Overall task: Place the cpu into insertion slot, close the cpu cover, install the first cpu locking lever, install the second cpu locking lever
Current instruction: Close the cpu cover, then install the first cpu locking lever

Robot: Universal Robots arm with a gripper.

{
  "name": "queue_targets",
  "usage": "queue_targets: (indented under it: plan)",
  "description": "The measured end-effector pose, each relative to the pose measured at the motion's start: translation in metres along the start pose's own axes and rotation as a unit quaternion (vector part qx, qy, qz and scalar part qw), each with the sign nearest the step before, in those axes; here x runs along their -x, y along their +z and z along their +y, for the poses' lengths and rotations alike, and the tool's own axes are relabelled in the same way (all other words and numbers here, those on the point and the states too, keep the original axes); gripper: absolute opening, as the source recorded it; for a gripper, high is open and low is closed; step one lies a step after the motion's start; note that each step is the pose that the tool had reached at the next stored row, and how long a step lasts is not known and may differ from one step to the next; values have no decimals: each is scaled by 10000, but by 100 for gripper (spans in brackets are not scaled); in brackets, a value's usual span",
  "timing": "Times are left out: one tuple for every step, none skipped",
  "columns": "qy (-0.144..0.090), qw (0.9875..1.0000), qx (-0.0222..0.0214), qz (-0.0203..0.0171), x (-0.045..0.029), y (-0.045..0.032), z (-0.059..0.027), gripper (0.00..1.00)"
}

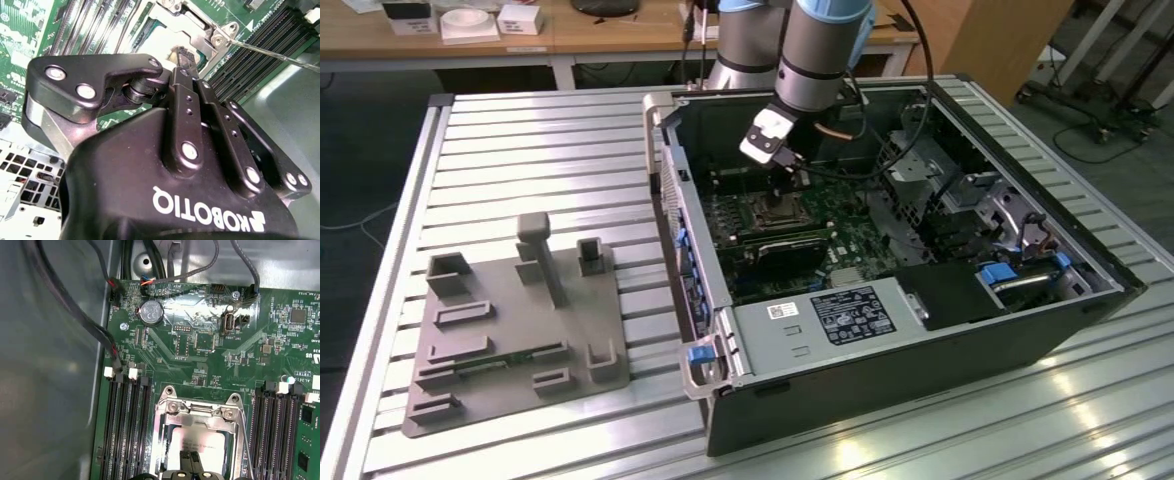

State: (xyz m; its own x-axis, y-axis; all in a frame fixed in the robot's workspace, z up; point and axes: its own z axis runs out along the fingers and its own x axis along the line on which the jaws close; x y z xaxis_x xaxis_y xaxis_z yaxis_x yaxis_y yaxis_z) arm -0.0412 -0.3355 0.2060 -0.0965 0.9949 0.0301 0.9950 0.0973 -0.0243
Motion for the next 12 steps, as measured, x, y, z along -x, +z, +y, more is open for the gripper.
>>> queue_targets:
  plan:
    - [0, 10000, 0, 0, 0, 0, 1, 11]
    - [0, 10000, 0, 0, 0, 0, 2, 11]
    - [0, 10000, 0, 0, 0, 0, 2, 11]
    - [0, 10000, 0, 0, 0, 0, 2, 11]
    - [0, 10000, 0, 0, 0, 0, 2, 11]
    - [0, 10000, 0, 0, 0, 0, 3, 11]
    - [0, 10000, 0, 0, 0, 0, 3, 11]
    - [0, 10000, 0, 0, 0, 0, 3, 11]
    - [0, 10000, 0, 0, 0, 0, 3, 11]
    - [0, 10000, 0, 0, 0, 0, 3, 11]
    - [0, 10000, 0, 0, 0, 0, 3, 11]
    - [0, 10000, 0, 0, -1, -2, 4, 11]
